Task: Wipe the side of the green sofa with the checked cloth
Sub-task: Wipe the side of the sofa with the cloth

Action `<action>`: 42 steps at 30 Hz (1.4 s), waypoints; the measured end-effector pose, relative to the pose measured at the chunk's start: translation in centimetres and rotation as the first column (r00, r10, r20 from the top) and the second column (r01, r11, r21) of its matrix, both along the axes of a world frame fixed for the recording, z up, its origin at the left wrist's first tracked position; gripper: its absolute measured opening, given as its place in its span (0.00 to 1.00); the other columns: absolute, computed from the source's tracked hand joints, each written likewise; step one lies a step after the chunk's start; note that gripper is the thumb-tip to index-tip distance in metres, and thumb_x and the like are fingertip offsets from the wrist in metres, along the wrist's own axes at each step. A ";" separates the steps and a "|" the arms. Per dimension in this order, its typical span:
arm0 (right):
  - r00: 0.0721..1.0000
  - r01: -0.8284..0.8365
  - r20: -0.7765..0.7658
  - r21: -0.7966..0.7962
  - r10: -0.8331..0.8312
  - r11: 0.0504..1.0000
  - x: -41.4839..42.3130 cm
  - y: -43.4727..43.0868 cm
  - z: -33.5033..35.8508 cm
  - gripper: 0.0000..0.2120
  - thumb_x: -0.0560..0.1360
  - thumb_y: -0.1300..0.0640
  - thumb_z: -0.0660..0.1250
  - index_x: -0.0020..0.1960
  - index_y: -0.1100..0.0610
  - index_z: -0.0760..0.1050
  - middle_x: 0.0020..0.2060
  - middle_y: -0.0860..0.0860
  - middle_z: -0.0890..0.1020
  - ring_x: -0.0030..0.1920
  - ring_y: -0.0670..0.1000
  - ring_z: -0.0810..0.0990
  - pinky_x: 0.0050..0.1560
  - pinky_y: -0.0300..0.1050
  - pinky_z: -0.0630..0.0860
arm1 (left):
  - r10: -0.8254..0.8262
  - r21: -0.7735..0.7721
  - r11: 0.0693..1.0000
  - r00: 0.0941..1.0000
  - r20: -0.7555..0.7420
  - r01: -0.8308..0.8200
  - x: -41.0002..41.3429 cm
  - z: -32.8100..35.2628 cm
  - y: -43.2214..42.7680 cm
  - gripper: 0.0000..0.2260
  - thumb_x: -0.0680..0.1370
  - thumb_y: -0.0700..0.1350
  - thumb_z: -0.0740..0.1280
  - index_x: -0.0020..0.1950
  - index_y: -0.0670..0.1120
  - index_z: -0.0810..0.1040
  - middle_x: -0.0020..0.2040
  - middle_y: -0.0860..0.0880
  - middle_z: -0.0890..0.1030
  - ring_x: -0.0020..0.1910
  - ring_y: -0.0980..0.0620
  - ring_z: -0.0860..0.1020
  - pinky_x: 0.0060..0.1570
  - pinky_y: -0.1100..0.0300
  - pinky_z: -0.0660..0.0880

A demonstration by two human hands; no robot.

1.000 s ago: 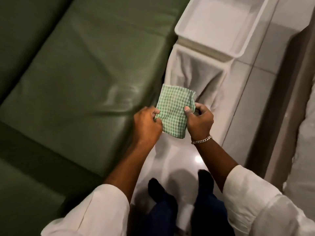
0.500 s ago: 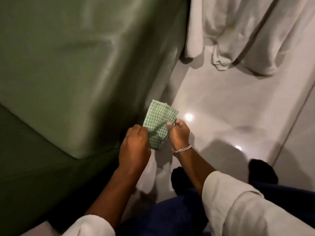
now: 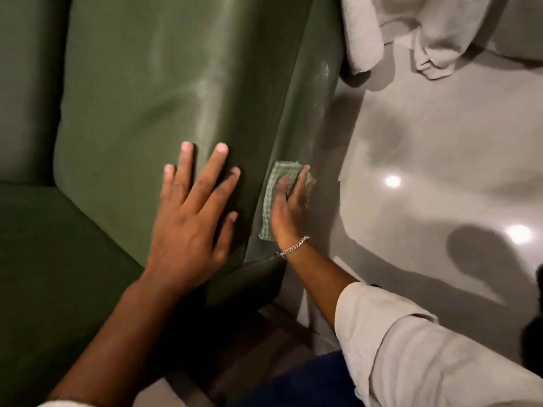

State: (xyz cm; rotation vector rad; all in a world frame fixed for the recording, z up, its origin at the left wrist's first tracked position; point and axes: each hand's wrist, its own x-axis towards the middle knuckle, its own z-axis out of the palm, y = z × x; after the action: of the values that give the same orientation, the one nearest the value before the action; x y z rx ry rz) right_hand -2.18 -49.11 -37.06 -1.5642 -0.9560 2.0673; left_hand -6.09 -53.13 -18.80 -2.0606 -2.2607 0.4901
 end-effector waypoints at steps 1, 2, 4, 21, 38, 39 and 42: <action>1.000 0.014 0.021 0.045 -0.015 0.999 0.0 0.0 -0.3 0.30 0.80 0.37 0.47 0.78 0.41 0.42 0.81 0.54 0.44 0.80 0.61 0.50 0.78 0.61 0.51 | -0.023 -0.034 0.999 0.997 -0.068 0.020 -0.5 -0.1 0.7 0.25 0.78 0.51 0.62 0.76 0.49 0.65 0.81 0.47 0.55 0.81 0.38 0.46 0.78 0.40 0.47; 0.999 0.032 0.030 0.090 -0.035 0.995 0.0 0.0 -0.7 0.31 0.79 0.37 0.47 0.79 0.41 0.42 0.81 0.53 0.45 0.81 0.61 0.50 0.79 0.62 0.51 | -0.048 -0.052 0.998 0.993 -0.111 0.043 -1.0 -0.3 1.5 0.27 0.78 0.54 0.61 0.77 0.51 0.63 0.82 0.47 0.52 0.81 0.37 0.45 0.78 0.39 0.46; 0.999 0.038 0.035 0.111 -0.042 0.993 0.3 -0.6 -1.2 0.31 0.80 0.39 0.48 0.79 0.45 0.44 0.82 0.53 0.46 0.81 0.58 0.47 0.79 0.65 0.50 | -0.080 -0.061 0.996 0.988 -0.131 0.072 -1.8 -0.4 3.0 0.29 0.78 0.58 0.60 0.78 0.54 0.60 0.82 0.47 0.50 0.81 0.36 0.45 0.77 0.39 0.45; 0.969 0.204 0.148 -0.046 -0.195 0.978 -2.5 -2.5 1.4 0.37 0.72 0.29 0.41 0.78 0.40 0.44 0.81 0.43 0.47 0.81 0.52 0.47 0.78 0.62 0.48 | -0.163 -0.136 0.981 0.970 -0.180 0.140 -2.5 -0.4 5.7 0.33 0.74 0.64 0.59 0.78 0.53 0.61 0.82 0.43 0.50 0.80 0.33 0.43 0.75 0.32 0.47; 0.982 0.065 0.147 0.329 -0.119 0.942 -1.2 -0.4 -2.0 0.34 0.76 0.30 0.41 0.78 0.40 0.39 0.82 0.48 0.49 0.81 0.55 0.48 0.76 0.68 0.55 | -0.186 -0.132 0.978 0.957 -0.221 0.160 -3.1 -0.9 5.9 0.34 0.74 0.67 0.57 0.78 0.56 0.59 0.82 0.45 0.49 0.80 0.33 0.44 0.74 0.29 0.47; 0.984 0.038 0.154 0.330 -0.093 0.943 -0.8 -2.2 -2.1 0.35 0.76 0.30 0.41 0.78 0.41 0.38 0.82 0.50 0.49 0.81 0.56 0.49 0.75 0.68 0.56 | -0.189 -0.137 0.978 0.955 -0.229 0.160 -3.0 -0.8 6.1 0.33 0.74 0.66 0.57 0.78 0.56 0.59 0.82 0.45 0.50 0.80 0.33 0.44 0.74 0.29 0.47; 0.988 -0.031 0.151 0.359 -0.025 0.933 -0.3 -6.4 -1.9 0.36 0.76 0.30 0.42 0.79 0.43 0.37 0.81 0.52 0.49 0.81 0.57 0.49 0.74 0.69 0.59 | -0.194 -0.159 0.974 0.954 -0.230 0.160 -2.8 -0.6 6.7 0.33 0.74 0.66 0.58 0.77 0.57 0.60 0.82 0.44 0.51 0.80 0.32 0.44 0.73 0.28 0.48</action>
State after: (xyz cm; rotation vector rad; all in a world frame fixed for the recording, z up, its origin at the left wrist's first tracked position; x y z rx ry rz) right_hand -2.48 -55.48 -38.97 -1.5346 -1.3089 1.6681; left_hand -8.85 -46.42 -19.39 -2.1040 -1.9332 0.8567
